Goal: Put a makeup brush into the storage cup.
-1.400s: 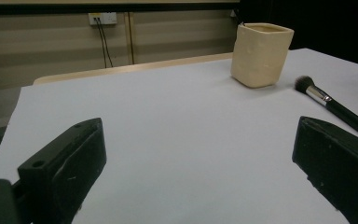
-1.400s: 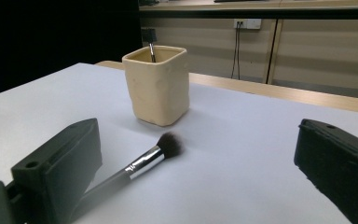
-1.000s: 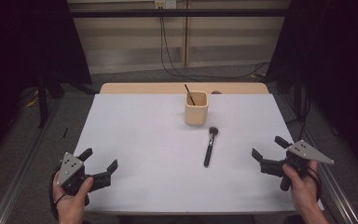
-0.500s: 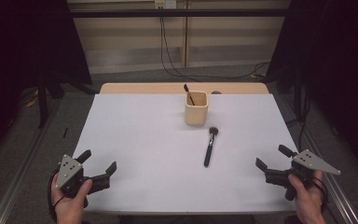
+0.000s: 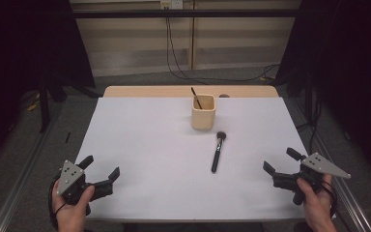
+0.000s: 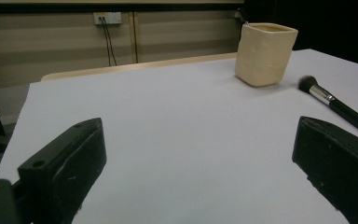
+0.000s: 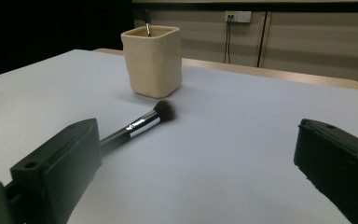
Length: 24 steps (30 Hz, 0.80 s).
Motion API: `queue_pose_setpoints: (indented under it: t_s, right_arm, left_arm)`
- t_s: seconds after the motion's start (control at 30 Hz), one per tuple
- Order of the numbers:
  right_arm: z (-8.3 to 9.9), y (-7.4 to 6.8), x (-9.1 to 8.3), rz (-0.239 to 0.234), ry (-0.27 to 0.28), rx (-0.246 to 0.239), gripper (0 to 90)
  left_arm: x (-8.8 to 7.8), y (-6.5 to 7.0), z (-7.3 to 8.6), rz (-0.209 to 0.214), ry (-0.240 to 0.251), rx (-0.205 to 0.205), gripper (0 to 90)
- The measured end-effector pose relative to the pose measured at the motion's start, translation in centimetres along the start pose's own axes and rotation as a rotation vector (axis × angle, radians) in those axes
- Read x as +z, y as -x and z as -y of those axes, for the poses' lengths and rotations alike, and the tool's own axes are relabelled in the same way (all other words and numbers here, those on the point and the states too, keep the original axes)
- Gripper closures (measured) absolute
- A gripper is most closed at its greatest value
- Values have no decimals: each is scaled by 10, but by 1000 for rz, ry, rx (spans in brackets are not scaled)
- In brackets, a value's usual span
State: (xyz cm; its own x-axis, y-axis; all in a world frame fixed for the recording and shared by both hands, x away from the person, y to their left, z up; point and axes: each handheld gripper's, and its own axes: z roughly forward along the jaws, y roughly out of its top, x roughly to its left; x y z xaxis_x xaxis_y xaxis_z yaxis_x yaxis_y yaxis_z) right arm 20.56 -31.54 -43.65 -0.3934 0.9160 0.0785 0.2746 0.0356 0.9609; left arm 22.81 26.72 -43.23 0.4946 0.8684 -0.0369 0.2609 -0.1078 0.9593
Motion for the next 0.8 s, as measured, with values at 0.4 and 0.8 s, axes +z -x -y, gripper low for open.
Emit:
queue_pose_setpoints:
  t_s: [0.4, 0.8]
  right_arm:
    - [-13, -8, 17, -57, 9, -31, 0]
    - [-22, -10, 35, -82, -10, -51, 0]
  left_arm:
    - [-3, 1, 0, -17, 4, 8, 29]
    - [-3, 1, -2, -18, 9, 15, 29]
